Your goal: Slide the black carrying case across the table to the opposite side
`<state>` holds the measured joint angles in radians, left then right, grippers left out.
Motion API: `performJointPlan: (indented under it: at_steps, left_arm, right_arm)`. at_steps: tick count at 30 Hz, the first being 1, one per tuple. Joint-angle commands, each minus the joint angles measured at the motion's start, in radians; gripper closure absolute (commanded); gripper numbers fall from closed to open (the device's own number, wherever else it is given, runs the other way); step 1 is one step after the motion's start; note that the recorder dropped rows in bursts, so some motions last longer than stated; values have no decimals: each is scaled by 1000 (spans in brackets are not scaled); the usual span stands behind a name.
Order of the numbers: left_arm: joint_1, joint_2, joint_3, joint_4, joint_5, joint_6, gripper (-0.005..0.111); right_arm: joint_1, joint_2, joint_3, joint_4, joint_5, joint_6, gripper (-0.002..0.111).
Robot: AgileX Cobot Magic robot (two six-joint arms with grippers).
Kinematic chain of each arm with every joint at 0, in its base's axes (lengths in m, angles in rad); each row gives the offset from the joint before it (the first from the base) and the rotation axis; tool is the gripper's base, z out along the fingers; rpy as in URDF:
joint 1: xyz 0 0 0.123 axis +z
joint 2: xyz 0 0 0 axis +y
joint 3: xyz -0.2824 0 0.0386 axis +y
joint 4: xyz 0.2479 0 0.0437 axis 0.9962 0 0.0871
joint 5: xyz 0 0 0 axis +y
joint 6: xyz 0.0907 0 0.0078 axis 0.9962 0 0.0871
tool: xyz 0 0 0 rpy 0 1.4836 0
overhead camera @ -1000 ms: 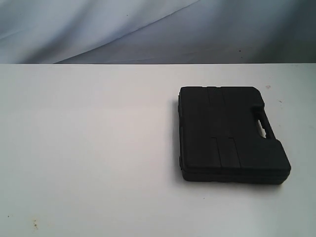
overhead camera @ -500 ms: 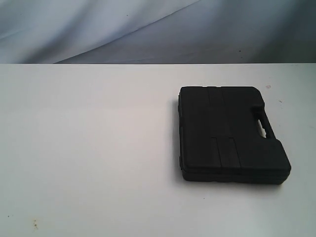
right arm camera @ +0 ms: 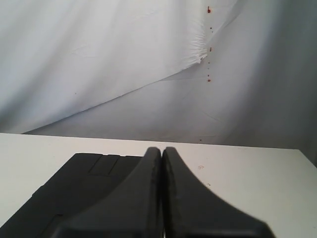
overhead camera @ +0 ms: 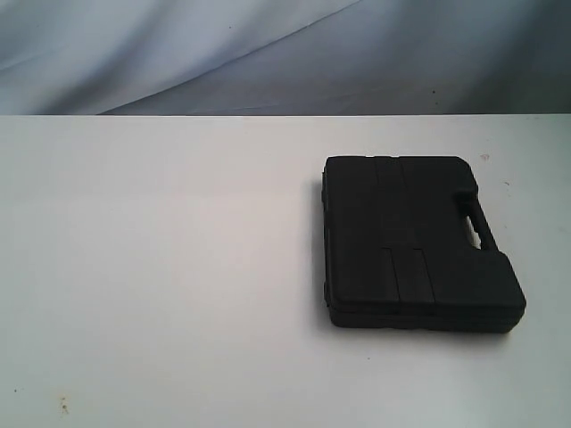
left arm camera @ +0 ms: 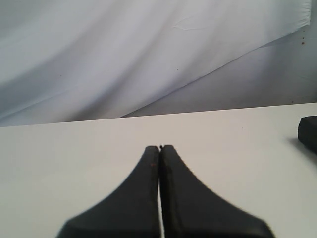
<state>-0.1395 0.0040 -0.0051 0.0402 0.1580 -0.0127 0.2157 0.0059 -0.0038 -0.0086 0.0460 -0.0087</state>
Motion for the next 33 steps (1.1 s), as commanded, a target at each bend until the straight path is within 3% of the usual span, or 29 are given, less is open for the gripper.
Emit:
performJointPlan:
  at_steps: [1,33]
  left_arm:
    - [1,-4,5,-9,-11,-12,107]
    - [1,-4,5,-9,-11,-12,107]
  right_arm:
    - [-6,-6,4,-25,19,-1,108]
    - [-6,-6,4,21,33,19,108]
